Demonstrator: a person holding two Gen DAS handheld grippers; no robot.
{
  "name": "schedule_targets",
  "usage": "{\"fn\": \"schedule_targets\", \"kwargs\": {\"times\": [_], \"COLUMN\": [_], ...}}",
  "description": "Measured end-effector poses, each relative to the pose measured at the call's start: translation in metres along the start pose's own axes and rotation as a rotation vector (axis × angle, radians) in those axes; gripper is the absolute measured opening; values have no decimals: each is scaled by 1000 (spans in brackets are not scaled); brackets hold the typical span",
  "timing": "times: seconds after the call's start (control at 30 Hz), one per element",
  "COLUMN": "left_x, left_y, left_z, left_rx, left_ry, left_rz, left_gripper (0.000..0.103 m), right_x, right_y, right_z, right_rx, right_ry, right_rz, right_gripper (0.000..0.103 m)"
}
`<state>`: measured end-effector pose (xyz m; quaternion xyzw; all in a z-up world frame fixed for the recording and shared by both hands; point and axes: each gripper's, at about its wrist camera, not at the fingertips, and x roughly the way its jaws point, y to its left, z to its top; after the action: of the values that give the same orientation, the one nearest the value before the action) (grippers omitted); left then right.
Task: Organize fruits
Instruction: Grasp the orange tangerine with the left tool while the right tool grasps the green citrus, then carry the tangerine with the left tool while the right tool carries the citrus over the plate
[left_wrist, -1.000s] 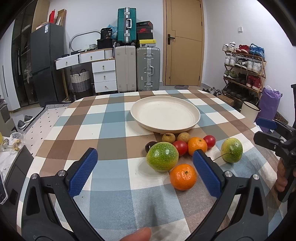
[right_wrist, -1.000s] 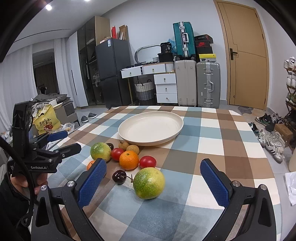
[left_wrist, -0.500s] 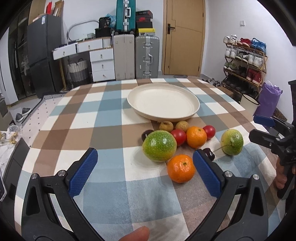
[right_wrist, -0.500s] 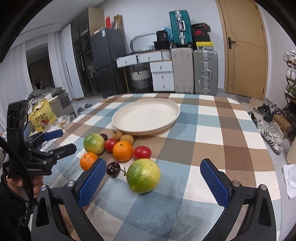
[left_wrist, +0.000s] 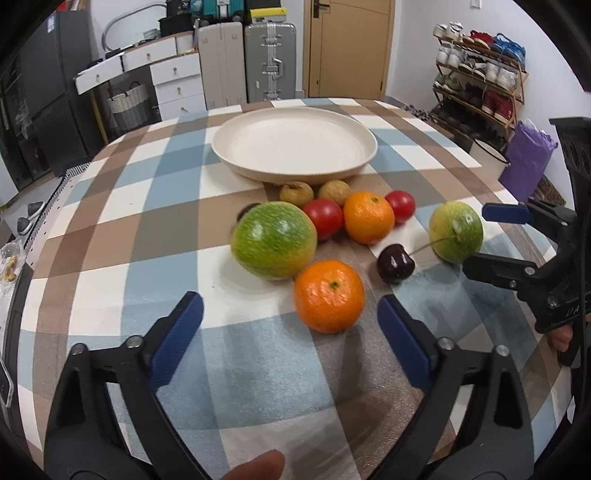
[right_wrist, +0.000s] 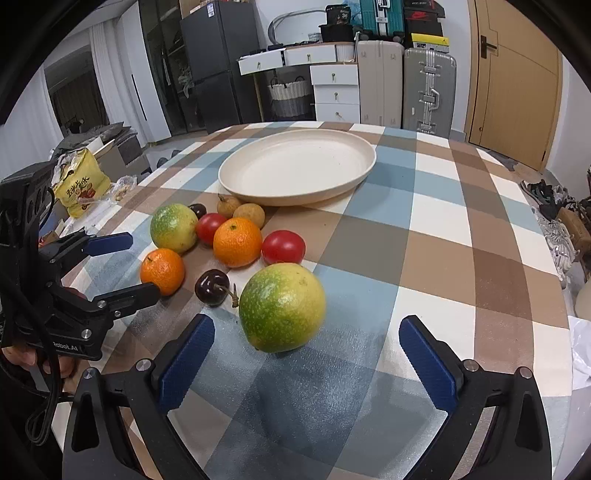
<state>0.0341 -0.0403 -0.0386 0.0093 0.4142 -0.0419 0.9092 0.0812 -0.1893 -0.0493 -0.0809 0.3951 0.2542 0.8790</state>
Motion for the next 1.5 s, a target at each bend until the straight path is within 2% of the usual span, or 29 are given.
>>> {"fn": "schedule_targets", "kwargs": {"times": [0.1, 0.17, 0.23, 0.27, 0.33, 0.47, 0.57, 0.63, 0.7, 0.73, 0.8, 1.1, 1.5], "left_x": [4, 4, 3, 2, 3, 4, 5, 4, 2, 1, -3, -21, -43], "left_y": [-7, -11, -15, -16, -19, -19, -12, -10, -9, -9, -8, -2, 5], "left_z": [1, 0, 0, -1, 0, 2, 2, 2, 1, 1, 1, 7, 21], "left_rx": [21, 38, 52, 56, 67, 61, 24, 19, 12, 12, 11, -23, -50], "left_ry": [17, 20, 22, 21, 21, 21, 25, 21, 17, 10, 0, -40, -98], "left_rz": [-34, -49, -74, -86, -108, -102, -141, -154, -170, -174, -172, -174, -170], "left_gripper": [76, 73, 72, 70, 59, 38, 38, 38, 38, 38, 38, 38, 38], "right_x": [4, 7, 9, 10, 13, 14, 13, 12, 12, 12, 12, 0, -37], "right_y": [0, 2, 4, 6, 8, 12, 12, 11, 11, 12, 13, 17, 21], "right_z": [1, 2, 3, 2, 3, 3, 5, 6, 6, 7, 6, -2, 9], "right_rx": [-5, -6, -4, -3, -8, -7, -3, 0, -9, -16, -23, -52, -70], "right_ry": [6, 20, 35, 43, 55, 51, 41, 44, 41, 42, 39, 43, -24], "right_rz": [14, 26, 48, 53, 57, 84, 67, 76, 65, 65, 54, 35, 21], "right_gripper": [102, 100, 84, 82, 80, 80, 79, 70, 66, 59, 51, 50, 50]}}
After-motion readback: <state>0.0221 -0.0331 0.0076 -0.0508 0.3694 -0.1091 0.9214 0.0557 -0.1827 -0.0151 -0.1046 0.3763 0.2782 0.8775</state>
